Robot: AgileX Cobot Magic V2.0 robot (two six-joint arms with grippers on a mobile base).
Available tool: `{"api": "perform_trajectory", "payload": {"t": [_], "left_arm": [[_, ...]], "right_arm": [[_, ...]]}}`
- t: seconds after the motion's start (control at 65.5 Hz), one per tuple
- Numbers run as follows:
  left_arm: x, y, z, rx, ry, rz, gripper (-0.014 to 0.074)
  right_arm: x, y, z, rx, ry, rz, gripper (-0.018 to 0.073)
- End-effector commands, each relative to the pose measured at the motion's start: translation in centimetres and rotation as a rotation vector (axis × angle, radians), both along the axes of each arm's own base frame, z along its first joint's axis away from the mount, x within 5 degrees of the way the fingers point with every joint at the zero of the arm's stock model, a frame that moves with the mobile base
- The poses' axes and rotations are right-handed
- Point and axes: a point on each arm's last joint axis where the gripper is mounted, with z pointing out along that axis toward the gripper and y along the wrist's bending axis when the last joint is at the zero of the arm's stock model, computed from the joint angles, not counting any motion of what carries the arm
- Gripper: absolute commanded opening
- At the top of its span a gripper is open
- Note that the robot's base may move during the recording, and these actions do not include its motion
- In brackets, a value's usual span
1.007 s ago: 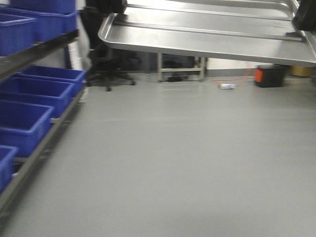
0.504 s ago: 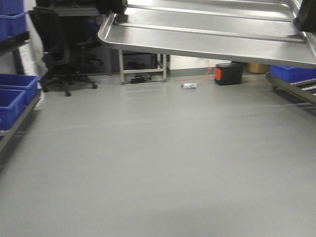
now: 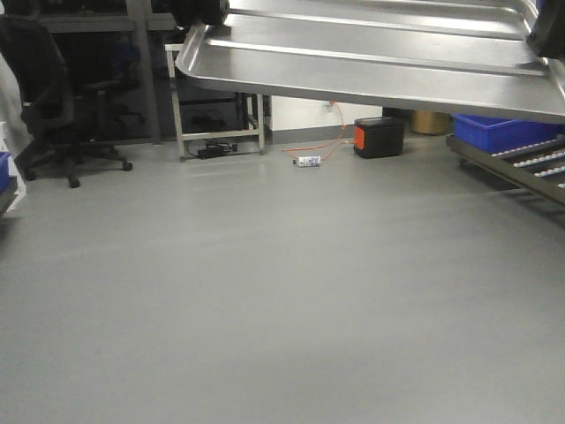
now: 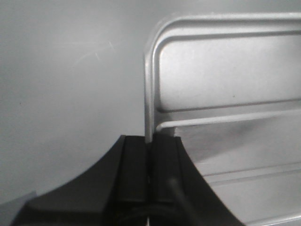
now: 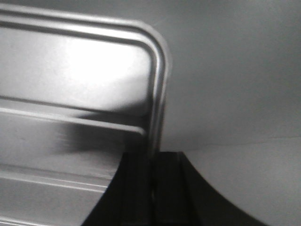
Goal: Grab silver tray and place in blue box
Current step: 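Hold the tray with both grippers while the base turns away, then hold the tray while the base drives to the blue bin shelf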
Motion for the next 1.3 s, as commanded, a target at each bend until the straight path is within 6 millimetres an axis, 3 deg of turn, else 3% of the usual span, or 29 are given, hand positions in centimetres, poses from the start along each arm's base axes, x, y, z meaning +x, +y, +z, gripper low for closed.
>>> {"api": "perform_trajectory", "payload": {"t": [0.0,1.282], "left_arm": [[-0.69,1.62,2.11,0.036,-0.049,0.012,-0.0106],[-0.84,1.46,2.05,0.019,-0.031,0.007,-0.0106]], "right_arm": [[-0.24,-0.65,2.24,-0.035,-0.117,0.005,0.0057],[-0.24,-0.65,2.24,-0.035,-0.117,0.005,0.0057]]}}
